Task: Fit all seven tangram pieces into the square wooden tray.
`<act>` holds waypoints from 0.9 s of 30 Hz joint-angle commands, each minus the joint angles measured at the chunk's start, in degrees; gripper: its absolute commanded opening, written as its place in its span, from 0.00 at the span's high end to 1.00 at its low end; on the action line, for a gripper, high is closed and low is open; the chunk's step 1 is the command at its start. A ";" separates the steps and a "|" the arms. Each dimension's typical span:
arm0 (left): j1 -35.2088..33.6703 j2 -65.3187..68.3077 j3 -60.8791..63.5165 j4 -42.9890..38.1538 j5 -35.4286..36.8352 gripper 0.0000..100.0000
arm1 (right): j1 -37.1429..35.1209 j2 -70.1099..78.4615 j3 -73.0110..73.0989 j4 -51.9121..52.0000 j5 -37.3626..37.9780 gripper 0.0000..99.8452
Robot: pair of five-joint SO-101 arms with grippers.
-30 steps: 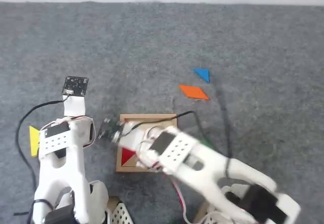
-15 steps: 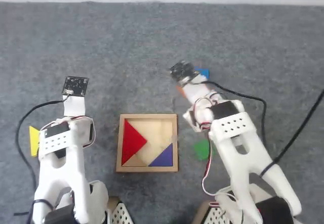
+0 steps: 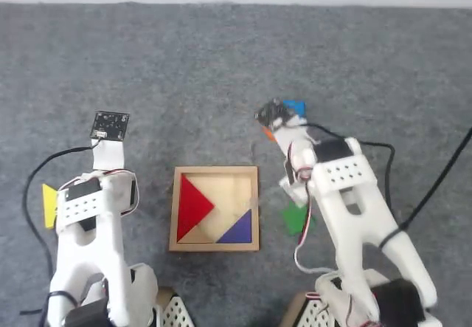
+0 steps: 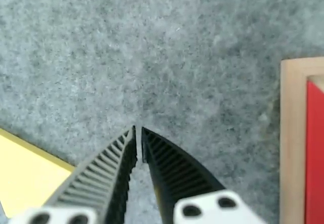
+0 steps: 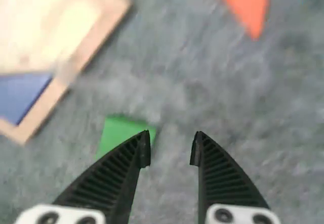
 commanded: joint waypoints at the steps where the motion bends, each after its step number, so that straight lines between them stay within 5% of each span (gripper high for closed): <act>1: 0.00 0.09 -2.77 -1.05 -0.53 0.98 | -2.42 -9.80 6.33 0.48 0.97 0.81; 17: 0.00 0.09 -2.68 -1.05 -0.53 0.98 | -11.74 -5.32 13.54 -6.64 -15.82 0.75; 27: 0.00 0.18 -2.68 -1.05 -0.53 0.98 | -11.56 -2.95 17.93 -12.62 -16.70 0.75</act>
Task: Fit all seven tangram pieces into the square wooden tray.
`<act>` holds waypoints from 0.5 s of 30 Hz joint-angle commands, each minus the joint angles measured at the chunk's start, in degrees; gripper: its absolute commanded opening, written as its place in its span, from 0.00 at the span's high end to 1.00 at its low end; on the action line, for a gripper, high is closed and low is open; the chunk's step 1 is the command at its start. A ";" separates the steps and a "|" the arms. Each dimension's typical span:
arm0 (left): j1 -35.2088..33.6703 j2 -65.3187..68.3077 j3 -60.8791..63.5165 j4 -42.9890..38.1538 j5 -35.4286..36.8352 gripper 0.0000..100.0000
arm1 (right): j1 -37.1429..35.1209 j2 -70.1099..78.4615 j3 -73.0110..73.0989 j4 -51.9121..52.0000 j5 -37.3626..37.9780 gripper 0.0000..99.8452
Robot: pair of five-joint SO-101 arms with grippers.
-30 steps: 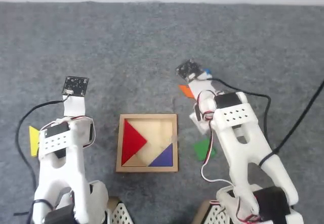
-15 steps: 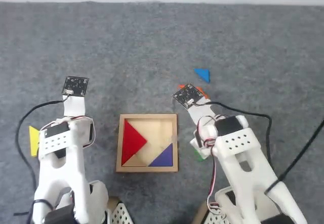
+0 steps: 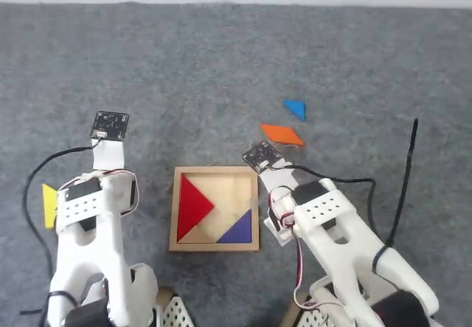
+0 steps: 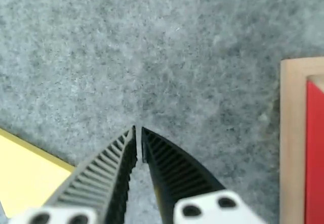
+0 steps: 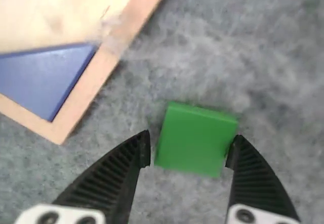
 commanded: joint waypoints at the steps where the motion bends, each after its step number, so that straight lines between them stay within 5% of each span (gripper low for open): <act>1: 0.00 0.18 -2.68 -1.05 -0.53 0.98 | 0.22 -0.40 -0.26 -1.10 -0.70 0.75; 7: 0.00 0.18 -2.68 -1.05 -0.53 0.98 | 0.31 -0.40 -0.35 -1.45 -0.62 0.93; 15: 0.00 0.18 -2.68 -1.05 -0.62 0.98 | 0.31 -0.40 -0.35 -1.45 3.60 0.94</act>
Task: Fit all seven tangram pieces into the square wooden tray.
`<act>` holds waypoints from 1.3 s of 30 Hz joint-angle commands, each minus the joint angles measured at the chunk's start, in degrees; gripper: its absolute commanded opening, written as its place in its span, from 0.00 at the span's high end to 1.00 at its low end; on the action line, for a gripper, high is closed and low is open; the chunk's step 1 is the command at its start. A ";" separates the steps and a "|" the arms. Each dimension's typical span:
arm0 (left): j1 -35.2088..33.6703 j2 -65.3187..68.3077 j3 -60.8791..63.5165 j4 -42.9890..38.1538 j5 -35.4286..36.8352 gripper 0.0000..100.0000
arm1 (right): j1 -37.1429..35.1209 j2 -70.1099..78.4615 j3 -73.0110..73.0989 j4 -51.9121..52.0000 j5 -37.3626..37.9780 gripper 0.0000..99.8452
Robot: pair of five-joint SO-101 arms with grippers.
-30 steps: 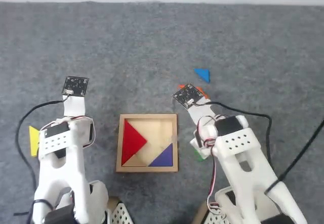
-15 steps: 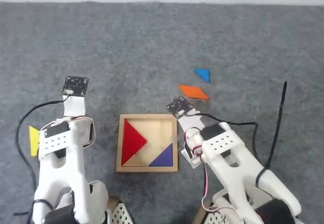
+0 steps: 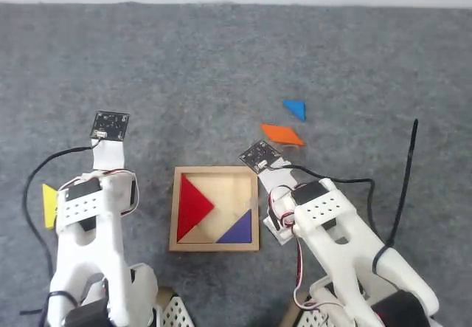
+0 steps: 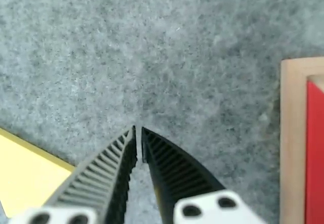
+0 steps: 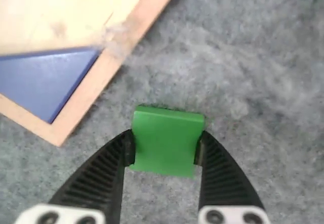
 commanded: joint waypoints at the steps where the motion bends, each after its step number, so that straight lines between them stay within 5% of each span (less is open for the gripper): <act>1: 0.00 0.18 -2.68 -1.05 -0.62 0.98 | -0.04 -0.48 -0.35 -0.84 1.32 0.94; 26: 0.00 0.18 -2.68 -0.88 -0.79 0.98 | -0.84 -0.57 -23.03 15.43 0.97 0.94; 32: 0.00 0.18 -2.68 -0.97 -0.79 0.98 | -12.18 0.22 -25.05 11.21 0.09 0.94; 39: -0.09 0.18 -2.68 -0.97 -0.79 0.98 | -20.26 4.62 -23.12 -1.36 -10.99 0.94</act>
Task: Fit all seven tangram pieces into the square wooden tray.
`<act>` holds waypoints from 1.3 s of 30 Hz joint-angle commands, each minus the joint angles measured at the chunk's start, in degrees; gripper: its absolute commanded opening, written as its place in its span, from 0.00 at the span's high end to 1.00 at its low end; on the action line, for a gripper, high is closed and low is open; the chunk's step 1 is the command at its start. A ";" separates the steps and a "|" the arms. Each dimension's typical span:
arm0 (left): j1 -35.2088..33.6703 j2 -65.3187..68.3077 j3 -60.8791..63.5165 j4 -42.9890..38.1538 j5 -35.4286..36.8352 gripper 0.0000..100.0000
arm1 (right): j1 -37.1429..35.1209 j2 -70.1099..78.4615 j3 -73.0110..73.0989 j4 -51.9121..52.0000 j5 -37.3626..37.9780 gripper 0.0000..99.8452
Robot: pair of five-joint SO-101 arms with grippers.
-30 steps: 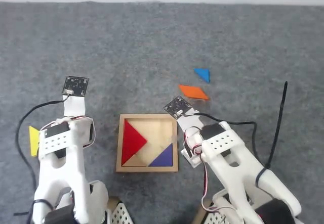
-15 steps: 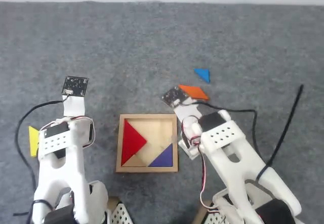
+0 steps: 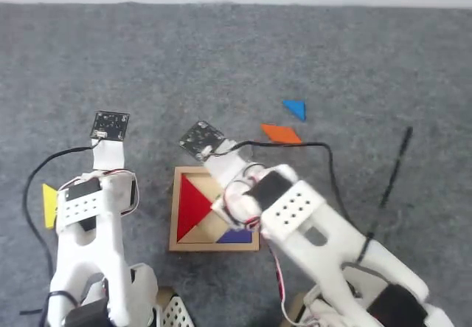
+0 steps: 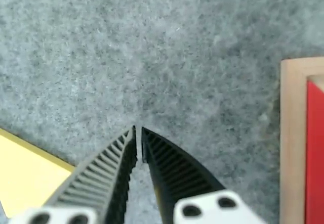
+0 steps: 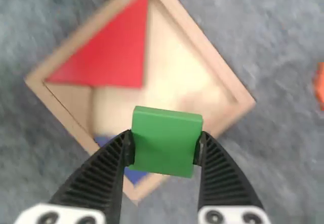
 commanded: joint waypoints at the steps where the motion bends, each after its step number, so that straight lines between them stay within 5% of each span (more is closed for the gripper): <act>1: -0.09 0.18 -2.68 -0.97 -0.79 0.99 | -3.21 3.12 -1.32 -5.14 -3.96 0.94; 12: -0.09 0.18 -2.68 -0.97 -0.79 0.99 | -9.01 13.76 -1.93 -8.92 -3.34 0.93; 21: -0.09 0.18 -2.68 -0.97 -0.79 0.99 | -9.01 14.55 -1.93 -8.57 -1.23 0.63; 27: -0.09 0.18 -2.68 -0.97 -0.79 0.99 | -8.75 14.37 -2.02 -8.13 -1.23 0.61; 31: -0.09 0.18 -2.68 -0.97 -0.79 0.99 | -6.20 10.86 -4.48 -2.15 -1.05 0.69; 37: -0.09 0.18 -2.68 -0.97 -0.79 0.99 | 1.71 5.85 -0.97 -5.58 3.52 1.00; 39: -0.09 0.18 -2.68 -0.97 -0.79 0.99 | 1.98 6.99 1.76 -9.71 4.04 0.96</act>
